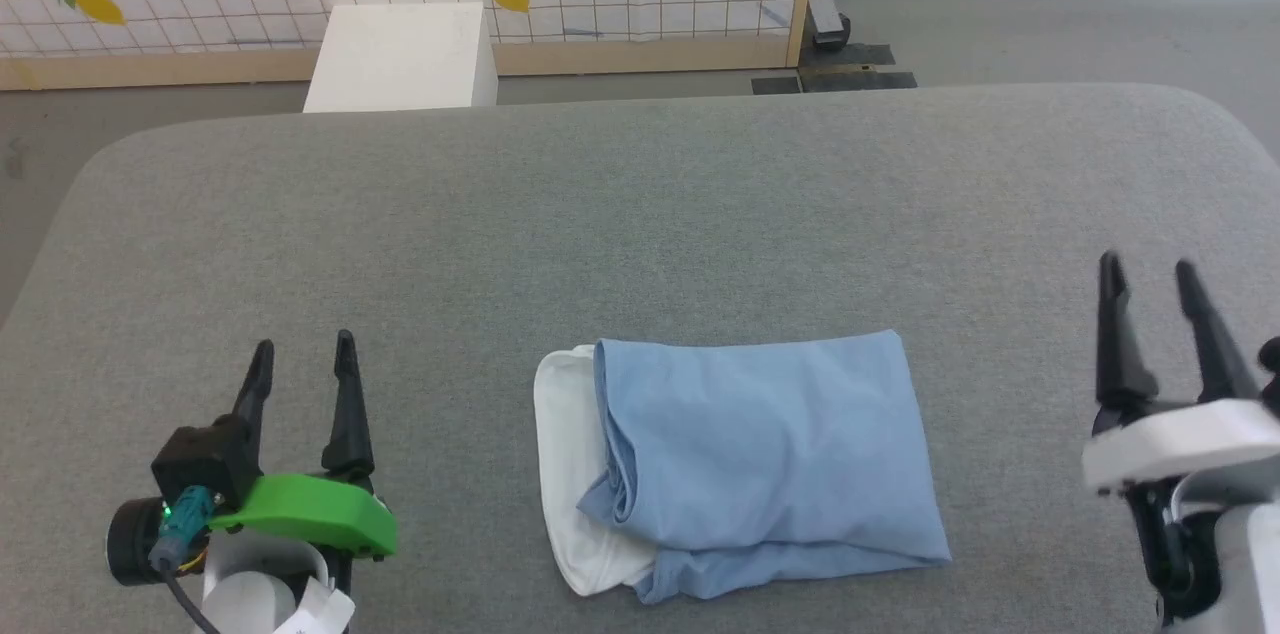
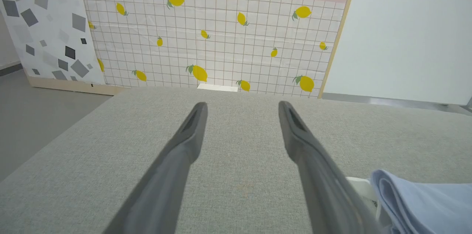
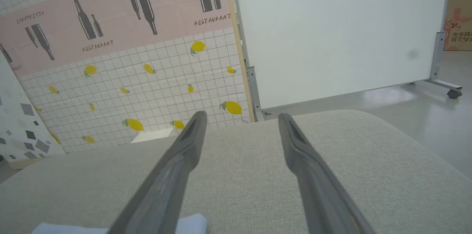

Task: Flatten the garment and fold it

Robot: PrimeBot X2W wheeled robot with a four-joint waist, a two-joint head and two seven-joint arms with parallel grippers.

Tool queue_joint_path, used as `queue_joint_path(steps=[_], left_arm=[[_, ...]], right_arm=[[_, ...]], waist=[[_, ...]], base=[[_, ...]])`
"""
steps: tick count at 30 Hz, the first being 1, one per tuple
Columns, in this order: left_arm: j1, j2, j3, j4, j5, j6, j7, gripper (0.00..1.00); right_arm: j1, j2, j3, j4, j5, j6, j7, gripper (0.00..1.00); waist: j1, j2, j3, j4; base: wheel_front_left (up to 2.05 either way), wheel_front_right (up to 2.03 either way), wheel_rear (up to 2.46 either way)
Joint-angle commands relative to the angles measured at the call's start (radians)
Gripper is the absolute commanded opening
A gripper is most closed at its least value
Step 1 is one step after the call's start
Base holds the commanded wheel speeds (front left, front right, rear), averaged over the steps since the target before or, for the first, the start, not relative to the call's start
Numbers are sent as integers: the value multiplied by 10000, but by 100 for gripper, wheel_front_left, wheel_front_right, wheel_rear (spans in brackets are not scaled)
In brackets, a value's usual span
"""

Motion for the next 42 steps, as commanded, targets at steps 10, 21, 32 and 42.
queue_joint_path(steps=[10,21,32,42], left_arm=[[19,57,-241,534,140,71,89,100],[-10,180,-409,666,221,184,76,100],[-5,291,-471,670,119,216,50,100],[-56,395,-526,698,41,260,34,100]], right_arm=[[773,-259,831,-34,-790,-15,365,100],[1050,-304,1196,-72,-752,-15,372,100],[1038,-217,1112,50,-814,-15,443,100],[946,-186,972,166,-786,-15,722,100]], waist=[[1,-1,-35,148],[1,-1,-49,251],[1,-1,11,227],[1,-1,26,214]], base=[[0,0,0],[0,0,0],[0,0,0],[0,0,0]])
